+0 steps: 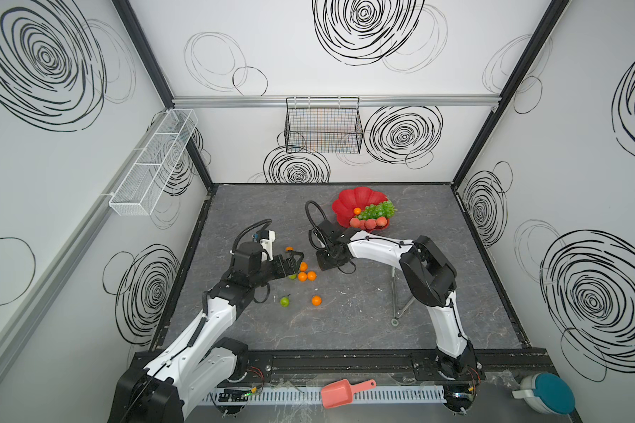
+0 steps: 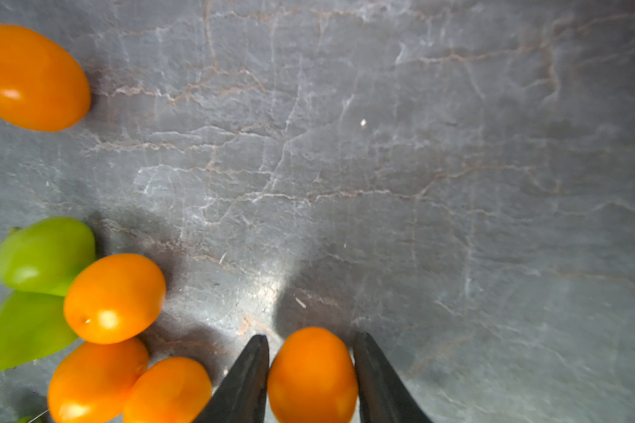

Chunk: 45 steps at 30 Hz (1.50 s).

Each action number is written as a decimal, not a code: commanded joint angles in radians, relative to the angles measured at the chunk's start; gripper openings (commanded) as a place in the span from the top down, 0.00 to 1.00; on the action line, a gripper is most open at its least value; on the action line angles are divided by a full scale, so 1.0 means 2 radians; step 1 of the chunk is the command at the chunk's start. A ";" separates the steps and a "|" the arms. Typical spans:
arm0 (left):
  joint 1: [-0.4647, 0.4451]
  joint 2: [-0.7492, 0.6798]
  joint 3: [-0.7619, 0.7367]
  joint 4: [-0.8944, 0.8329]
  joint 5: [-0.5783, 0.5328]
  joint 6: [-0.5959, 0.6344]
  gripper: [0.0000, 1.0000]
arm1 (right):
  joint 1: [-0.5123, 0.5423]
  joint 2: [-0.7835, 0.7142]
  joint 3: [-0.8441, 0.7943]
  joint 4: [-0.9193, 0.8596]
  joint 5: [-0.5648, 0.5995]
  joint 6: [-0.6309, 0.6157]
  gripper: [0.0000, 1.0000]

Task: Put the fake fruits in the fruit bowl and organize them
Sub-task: 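Move the right gripper to the kumquat cluster and grasp one kumquat, then carry the kumquat over the bowl with the right gripper while the left gripper approaches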

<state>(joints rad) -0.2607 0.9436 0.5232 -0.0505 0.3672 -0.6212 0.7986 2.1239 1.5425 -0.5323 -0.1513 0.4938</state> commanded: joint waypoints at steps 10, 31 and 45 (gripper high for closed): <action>-0.029 0.021 0.011 0.021 -0.009 0.004 0.04 | -0.011 -0.083 -0.055 0.011 0.005 0.010 0.60; -0.129 0.217 0.198 0.064 -0.039 0.016 0.04 | -0.232 -0.258 -0.170 0.067 -0.104 -0.007 0.62; -0.114 0.375 0.369 0.068 -0.024 -0.011 0.04 | -0.290 -0.154 -0.043 0.105 -0.135 0.012 0.66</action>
<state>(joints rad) -0.5056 1.6569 1.1976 0.0376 0.3134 -0.6151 0.2173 1.7767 1.3983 -0.3546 -0.4141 0.4980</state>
